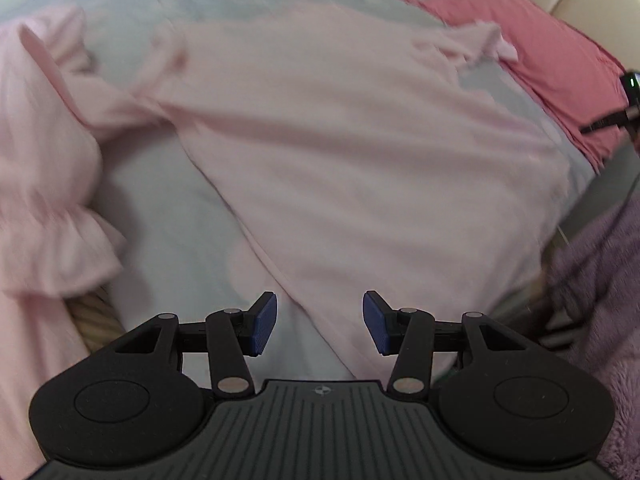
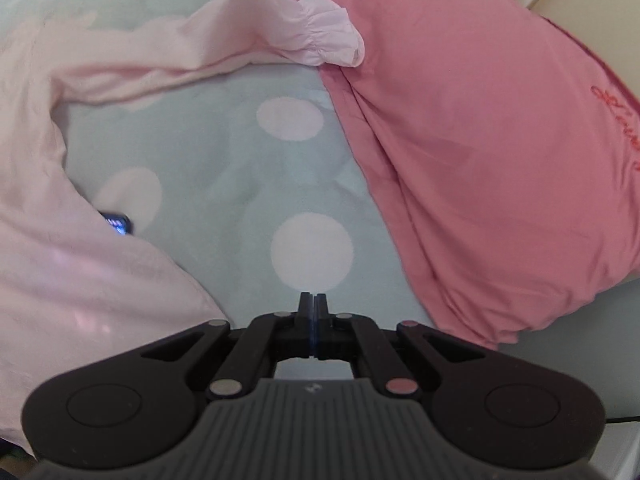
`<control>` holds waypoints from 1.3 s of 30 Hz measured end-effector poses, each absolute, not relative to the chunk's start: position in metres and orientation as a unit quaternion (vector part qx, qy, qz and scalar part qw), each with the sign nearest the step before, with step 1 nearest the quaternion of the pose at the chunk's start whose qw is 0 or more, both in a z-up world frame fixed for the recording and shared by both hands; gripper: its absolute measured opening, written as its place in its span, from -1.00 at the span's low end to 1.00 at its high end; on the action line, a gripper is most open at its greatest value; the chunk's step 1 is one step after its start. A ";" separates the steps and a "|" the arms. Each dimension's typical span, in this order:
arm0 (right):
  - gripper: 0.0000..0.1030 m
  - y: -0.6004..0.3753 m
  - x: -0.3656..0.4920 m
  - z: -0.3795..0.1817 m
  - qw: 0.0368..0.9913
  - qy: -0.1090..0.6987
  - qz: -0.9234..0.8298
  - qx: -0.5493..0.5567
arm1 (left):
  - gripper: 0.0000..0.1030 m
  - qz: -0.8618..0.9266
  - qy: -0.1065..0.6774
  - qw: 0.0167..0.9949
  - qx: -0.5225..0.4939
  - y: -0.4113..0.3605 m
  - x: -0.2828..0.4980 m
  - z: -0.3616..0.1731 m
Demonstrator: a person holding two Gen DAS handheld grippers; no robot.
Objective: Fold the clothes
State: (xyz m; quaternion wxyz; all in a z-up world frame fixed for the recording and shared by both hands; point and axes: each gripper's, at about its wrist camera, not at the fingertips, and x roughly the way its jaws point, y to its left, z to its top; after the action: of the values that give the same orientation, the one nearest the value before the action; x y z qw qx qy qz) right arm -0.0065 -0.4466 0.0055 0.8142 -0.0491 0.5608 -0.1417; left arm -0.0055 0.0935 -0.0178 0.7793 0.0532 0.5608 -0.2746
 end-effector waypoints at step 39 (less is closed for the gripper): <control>-0.28 -0.440 -0.007 -0.064 0.772 0.629 0.040 0.083 | -0.97 -0.154 0.634 0.747 -0.128 0.118 -0.031 -0.056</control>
State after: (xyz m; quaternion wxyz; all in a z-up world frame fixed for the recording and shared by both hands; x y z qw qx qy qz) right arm -0.0074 -0.4403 -0.0641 0.7716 0.0834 0.6293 0.0403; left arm -0.0308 0.1178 -0.0565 0.7472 -0.1283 0.6337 -0.1538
